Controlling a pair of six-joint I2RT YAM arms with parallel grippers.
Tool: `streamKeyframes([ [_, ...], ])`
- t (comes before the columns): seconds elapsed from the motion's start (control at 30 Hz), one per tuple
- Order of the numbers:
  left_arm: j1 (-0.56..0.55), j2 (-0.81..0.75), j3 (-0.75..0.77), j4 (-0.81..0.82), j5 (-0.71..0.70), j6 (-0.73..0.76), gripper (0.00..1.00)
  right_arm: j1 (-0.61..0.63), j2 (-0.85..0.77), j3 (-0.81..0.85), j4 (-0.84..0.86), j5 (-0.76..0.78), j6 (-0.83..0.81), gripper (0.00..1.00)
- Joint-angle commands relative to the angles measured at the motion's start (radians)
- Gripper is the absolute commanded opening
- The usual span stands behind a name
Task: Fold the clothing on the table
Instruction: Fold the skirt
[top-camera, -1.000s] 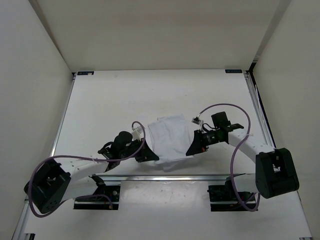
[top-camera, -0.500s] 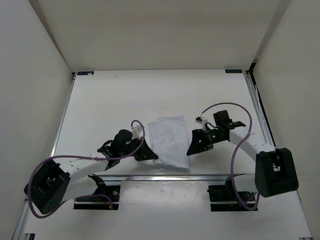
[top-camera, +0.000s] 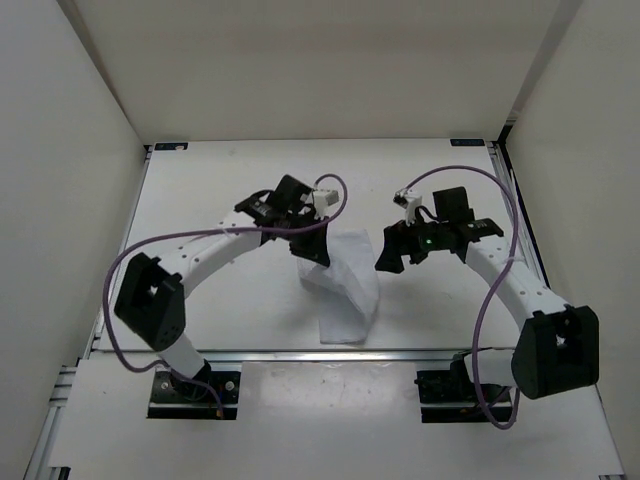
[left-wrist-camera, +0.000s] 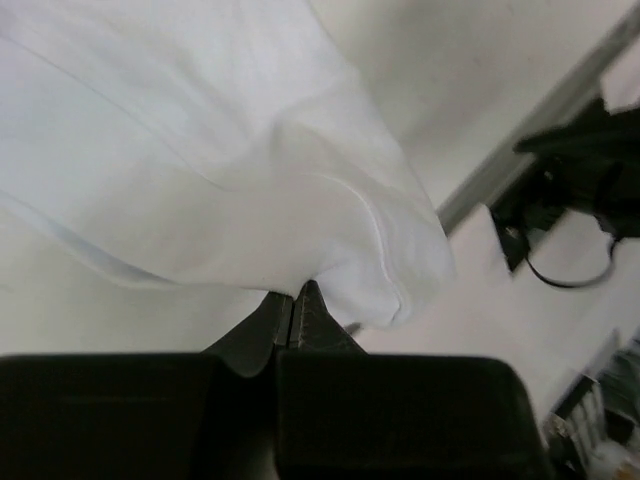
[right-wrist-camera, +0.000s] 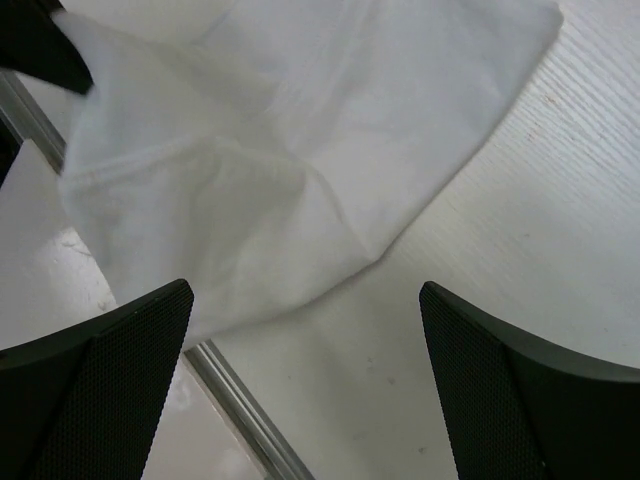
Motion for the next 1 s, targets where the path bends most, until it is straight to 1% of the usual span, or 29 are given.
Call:
streamKeyframes([
  [0.0,0.019,0.115,0.269,-0.315,-0.127,0.242,0.00,-0.062,0.057,0.026,0.035,-0.048,0.048,0.99],
  [0.03,0.006,0.138,0.323,-0.355,-0.160,0.290,0.00,-0.076,0.071,0.025,0.052,-0.074,0.076,0.99],
  [0.07,-0.026,0.178,0.407,-0.355,-0.177,0.304,0.00,-0.104,0.076,0.028,0.075,-0.094,0.087,0.99],
  [0.1,-0.040,0.196,0.460,-0.333,-0.164,0.310,0.00,-0.128,0.089,0.031,0.081,-0.123,0.091,0.99],
  [0.13,-0.062,0.203,0.474,-0.282,-0.150,0.290,0.00,-0.139,0.097,0.037,0.096,-0.125,0.106,0.99],
  [0.2,-0.117,0.264,0.570,-0.151,-0.138,0.232,0.00,-0.171,0.117,0.049,0.100,-0.122,0.100,0.99],
  [0.23,-0.148,0.281,0.615,-0.110,-0.094,0.174,0.00,-0.179,0.117,0.049,0.097,-0.113,0.097,0.99],
  [0.27,-0.165,0.326,0.635,-0.036,-0.026,0.142,0.00,-0.196,0.114,0.060,0.098,-0.110,0.097,0.99],
  [0.3,-0.201,0.371,0.678,0.021,0.005,0.093,0.00,-0.222,0.111,0.054,0.103,-0.105,0.102,0.99],
  [0.33,-0.261,0.396,0.730,0.034,0.064,0.070,0.00,-0.231,0.108,0.046,0.116,-0.083,0.122,1.00],
  [0.37,-0.289,0.451,0.758,0.021,0.132,0.071,0.00,-0.257,0.100,0.031,0.129,-0.043,0.145,0.99],
  [0.4,-0.342,0.519,0.816,-0.046,0.172,0.084,0.00,-0.276,0.094,0.016,0.152,-0.033,0.160,0.99],
  [0.43,-0.390,0.578,0.874,-0.138,0.177,0.115,0.00,-0.322,0.082,-0.003,0.161,-0.003,0.180,0.99],
  [0.47,-0.427,0.621,0.926,-0.188,0.187,0.152,0.01,-0.336,0.068,-0.023,0.173,0.022,0.241,0.99],
  [0.5,-0.435,0.641,0.939,-0.243,0.188,0.140,0.04,-0.366,0.062,-0.029,0.181,0.039,0.258,1.00],
  [0.57,-0.394,0.641,0.901,-0.227,0.212,0.106,0.30,-0.389,0.057,-0.026,0.173,0.091,0.281,0.99],
  [0.6,-0.389,0.609,0.876,-0.199,0.183,0.099,0.38,-0.386,0.050,-0.017,0.161,0.173,0.289,0.99],
  [0.63,-0.374,0.567,0.812,-0.155,0.163,0.094,0.45,-0.382,0.049,-0.009,0.156,0.206,0.295,0.99],
  [0.67,-0.355,0.516,0.736,-0.129,0.146,0.092,0.70,-0.383,0.043,-0.006,0.159,0.268,0.304,0.99],
  [0.7,-0.344,0.491,0.700,-0.078,0.120,0.080,0.99,-0.380,0.034,-0.006,0.173,0.331,0.306,0.99],
  [0.73,-0.323,0.442,0.624,-0.031,0.102,0.071,0.99,-0.377,0.028,-0.007,0.184,0.353,0.304,0.99],
  [0.77,-0.299,0.396,0.553,0.015,0.094,0.057,0.99,-0.364,0.025,-0.010,0.201,0.425,0.301,1.00],
  [0.83,-0.274,0.349,0.465,0.049,0.068,0.030,0.99,-0.362,0.022,-0.006,0.230,0.552,0.286,0.99],
  [0.9,-0.245,0.318,0.393,0.056,0.046,0.019,0.99,-0.359,0.023,0.005,0.251,0.627,0.274,0.99],
  [0.97,-0.225,0.295,0.358,0.060,0.016,0.019,0.99,-0.373,0.019,0.002,0.287,0.625,0.249,0.98],
])
